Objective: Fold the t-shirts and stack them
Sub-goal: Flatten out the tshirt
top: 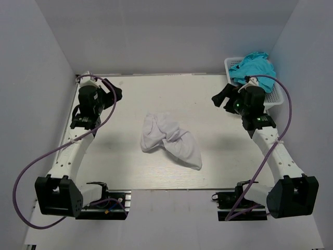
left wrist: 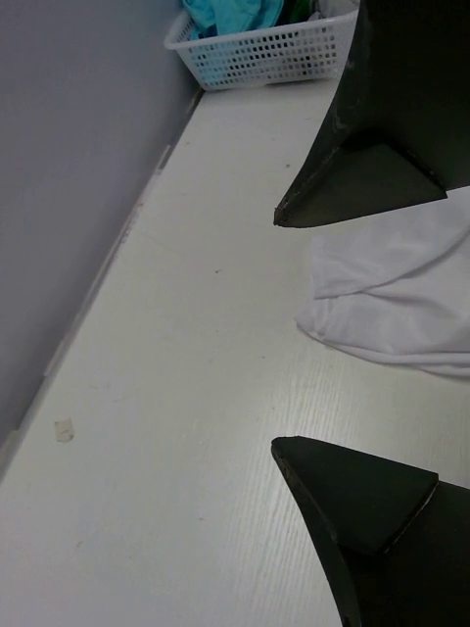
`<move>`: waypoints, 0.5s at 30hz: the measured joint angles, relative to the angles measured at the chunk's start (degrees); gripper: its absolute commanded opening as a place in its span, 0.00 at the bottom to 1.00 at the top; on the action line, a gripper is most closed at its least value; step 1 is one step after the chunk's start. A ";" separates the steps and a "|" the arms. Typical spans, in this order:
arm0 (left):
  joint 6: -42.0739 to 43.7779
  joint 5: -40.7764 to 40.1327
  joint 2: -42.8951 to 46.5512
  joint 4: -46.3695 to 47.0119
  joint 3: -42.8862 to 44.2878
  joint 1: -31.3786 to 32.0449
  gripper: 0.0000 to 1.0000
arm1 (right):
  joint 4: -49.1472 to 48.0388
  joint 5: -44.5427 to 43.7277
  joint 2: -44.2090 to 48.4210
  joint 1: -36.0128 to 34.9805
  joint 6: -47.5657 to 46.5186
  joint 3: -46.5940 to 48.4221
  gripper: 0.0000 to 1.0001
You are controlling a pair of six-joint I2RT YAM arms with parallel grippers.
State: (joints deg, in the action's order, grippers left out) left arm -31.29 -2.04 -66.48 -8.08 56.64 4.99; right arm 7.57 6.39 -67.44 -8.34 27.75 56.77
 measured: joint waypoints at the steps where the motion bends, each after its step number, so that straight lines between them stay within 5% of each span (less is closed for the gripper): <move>1: -0.42 0.39 -1.14 -0.09 0.00 0.00 0.98 | 0.07 0.09 0.28 0.09 0.13 -0.90 0.91; 15: 7.39 14.91 -26.82 -3.08 5.18 6.71 1.00 | 14.62 -3.17 -2.49 -13.03 -10.54 -9.05 0.91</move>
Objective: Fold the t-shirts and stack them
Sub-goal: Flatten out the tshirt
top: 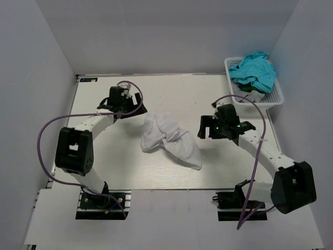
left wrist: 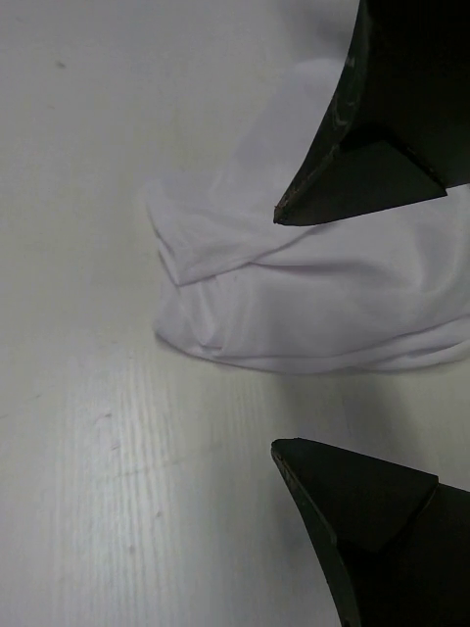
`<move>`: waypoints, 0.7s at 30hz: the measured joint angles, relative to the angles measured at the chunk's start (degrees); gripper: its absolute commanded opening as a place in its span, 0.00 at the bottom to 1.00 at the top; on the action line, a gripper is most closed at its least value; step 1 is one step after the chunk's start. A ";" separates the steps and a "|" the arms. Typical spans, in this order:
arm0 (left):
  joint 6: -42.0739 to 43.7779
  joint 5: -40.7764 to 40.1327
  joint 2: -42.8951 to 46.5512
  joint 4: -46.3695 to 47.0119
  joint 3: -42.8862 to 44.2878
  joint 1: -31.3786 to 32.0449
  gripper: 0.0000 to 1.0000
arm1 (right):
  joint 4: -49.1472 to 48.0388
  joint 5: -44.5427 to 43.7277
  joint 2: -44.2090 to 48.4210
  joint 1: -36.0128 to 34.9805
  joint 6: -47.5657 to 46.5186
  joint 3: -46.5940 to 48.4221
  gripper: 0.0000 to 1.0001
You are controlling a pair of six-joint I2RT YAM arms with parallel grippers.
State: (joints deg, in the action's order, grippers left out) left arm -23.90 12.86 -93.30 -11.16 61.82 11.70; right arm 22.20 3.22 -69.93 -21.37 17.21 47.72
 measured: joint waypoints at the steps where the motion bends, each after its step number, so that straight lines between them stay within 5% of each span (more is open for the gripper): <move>1: 0.63 -0.09 -1.62 -0.85 0.26 1.38 1.00 | 0.83 0.04 -0.87 -1.60 -0.20 -0.59 0.91; 8: 2.47 -3.04 -9.42 -6.25 2.86 7.21 0.84 | 6.08 0.02 -3.74 -11.56 -0.72 -4.50 0.86; 15: 2.75 -4.68 -10.14 -6.95 2.95 8.96 0.47 | 6.23 1.09 -2.29 -17.99 2.12 -8.68 0.82; 21: 2.67 -7.02 -11.69 -7.89 4.87 9.92 0.45 | 5.68 -0.20 -5.99 -21.44 3.91 -9.90 0.77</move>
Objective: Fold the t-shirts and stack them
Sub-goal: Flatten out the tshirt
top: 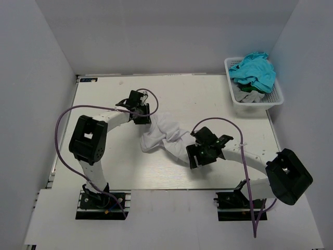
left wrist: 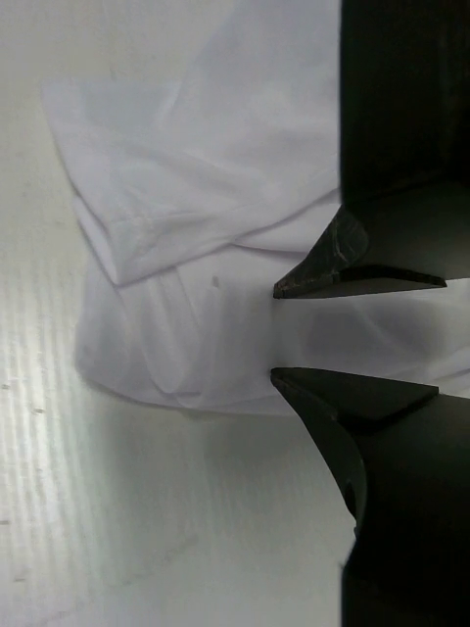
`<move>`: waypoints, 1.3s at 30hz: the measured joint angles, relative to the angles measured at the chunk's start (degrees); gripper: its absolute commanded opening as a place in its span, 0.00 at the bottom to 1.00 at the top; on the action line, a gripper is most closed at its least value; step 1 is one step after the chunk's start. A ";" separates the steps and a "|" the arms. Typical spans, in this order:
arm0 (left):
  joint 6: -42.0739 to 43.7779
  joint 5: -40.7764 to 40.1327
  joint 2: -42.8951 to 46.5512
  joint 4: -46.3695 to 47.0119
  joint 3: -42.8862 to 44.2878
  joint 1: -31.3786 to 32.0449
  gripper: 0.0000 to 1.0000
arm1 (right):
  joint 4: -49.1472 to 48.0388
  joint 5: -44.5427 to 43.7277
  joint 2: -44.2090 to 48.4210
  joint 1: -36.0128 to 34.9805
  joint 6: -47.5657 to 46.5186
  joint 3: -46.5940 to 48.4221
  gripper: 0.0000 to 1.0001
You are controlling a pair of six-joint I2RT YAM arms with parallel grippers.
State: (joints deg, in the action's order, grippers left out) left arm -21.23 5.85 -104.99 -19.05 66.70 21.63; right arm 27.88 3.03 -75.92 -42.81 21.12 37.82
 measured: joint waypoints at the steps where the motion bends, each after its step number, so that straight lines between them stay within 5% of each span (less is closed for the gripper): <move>1: -0.04 -0.55 -0.68 -0.31 1.07 0.11 0.45 | -0.70 -0.42 -0.13 -0.31 0.39 0.00 0.75; 4: -0.20 -1.88 -3.30 -0.22 4.17 0.26 0.38 | -2.27 -2.10 -0.33 -0.90 1.73 -0.17 0.71; 7: -0.48 -3.50 -5.92 -0.20 5.70 0.26 0.13 | -4.55 -3.08 -0.39 -1.09 3.48 -0.85 0.37; 9: -0.66 -3.91 -7.02 -0.31 6.29 0.26 0.00 | -5.95 -3.63 -0.74 -1.09 5.05 -1.40 0.34; 13: -0.70 -5.51 -7.10 -0.31 7.19 0.28 0.00 | -7.58 -4.68 -0.35 -1.09 7.23 -2.01 0.31; 14: -0.70 -5.73 -7.02 -0.31 7.19 0.33 0.00 | -7.48 -5.46 0.17 -1.09 7.65 -2.16 0.00; 23: -1.77 -9.31 7.80 3.56 1.18 0.81 0.00 | -5.42 -20.17 9.92 -1.05 8.39 4.20 0.00; 30: -4.44 -22.99 29.44 4.90 -0.22 0.83 0.00 | -8.11 -37.27 15.96 0.68 7.34 10.21 0.00; 39: -8.44 -37.55 45.70 -1.01 0.31 0.63 0.00 | -10.27 -53.35 16.41 4.63 0.63 22.95 0.00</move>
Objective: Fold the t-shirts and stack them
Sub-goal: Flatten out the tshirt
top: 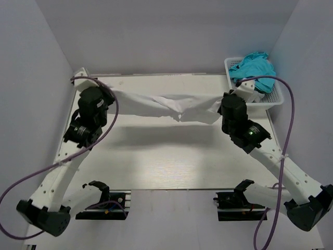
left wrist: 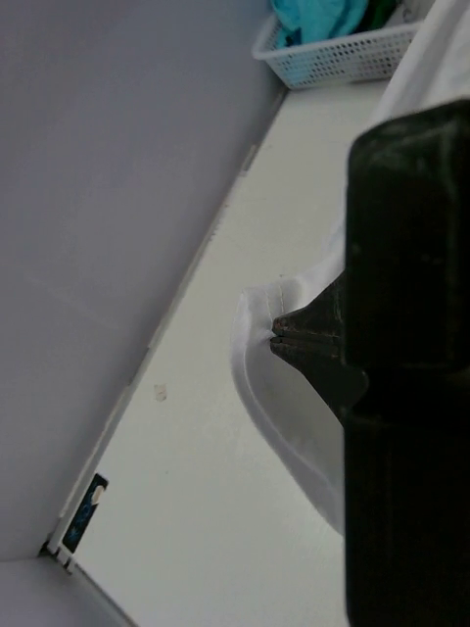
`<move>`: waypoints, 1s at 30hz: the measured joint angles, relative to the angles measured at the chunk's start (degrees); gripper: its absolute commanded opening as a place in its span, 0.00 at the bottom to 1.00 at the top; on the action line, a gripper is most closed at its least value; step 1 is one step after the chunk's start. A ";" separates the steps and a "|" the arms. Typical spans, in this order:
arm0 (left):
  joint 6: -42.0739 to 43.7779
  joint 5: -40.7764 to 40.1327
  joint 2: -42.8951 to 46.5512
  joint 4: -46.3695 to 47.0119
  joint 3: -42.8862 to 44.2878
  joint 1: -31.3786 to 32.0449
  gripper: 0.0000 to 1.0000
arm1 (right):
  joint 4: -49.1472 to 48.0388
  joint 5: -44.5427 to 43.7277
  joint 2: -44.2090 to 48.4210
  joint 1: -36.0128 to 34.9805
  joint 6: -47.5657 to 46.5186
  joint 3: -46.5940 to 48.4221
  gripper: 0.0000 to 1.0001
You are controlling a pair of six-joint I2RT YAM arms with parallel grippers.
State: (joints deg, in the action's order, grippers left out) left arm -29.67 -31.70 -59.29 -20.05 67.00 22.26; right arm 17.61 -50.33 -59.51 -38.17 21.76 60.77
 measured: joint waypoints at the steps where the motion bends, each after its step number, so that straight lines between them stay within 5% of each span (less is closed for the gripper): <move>1: -0.44 -1.22 2.03 -0.42 0.00 0.04 0.00 | -0.39 -1.20 0.61 0.26 -1.18 0.87 0.00; 9: -9.42 -13.42 14.51 -10.58 0.85 0.07 0.00 | -2.34 -6.36 8.35 1.49 -7.78 3.30 0.00; 16: -17.55 -14.82 18.03 -21.09 1.01 0.26 0.00 | -0.59 -5.84 10.14 1.40 -7.85 3.30 0.00; 23: -19.50 -15.37 10.80 -24.65 0.96 -0.15 0.00 | 0.00 -5.49 2.12 2.97 -7.65 3.28 0.00; 30: -19.89 -13.03 -6.19 -19.23 -1.01 -1.64 0.00 | -2.97 -1.44 -12.24 8.90 -7.28 3.61 0.00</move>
State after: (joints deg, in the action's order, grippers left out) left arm -49.56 -44.73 -65.47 -39.29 66.00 20.62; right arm 14.63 -51.77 -71.75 -29.28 14.48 64.38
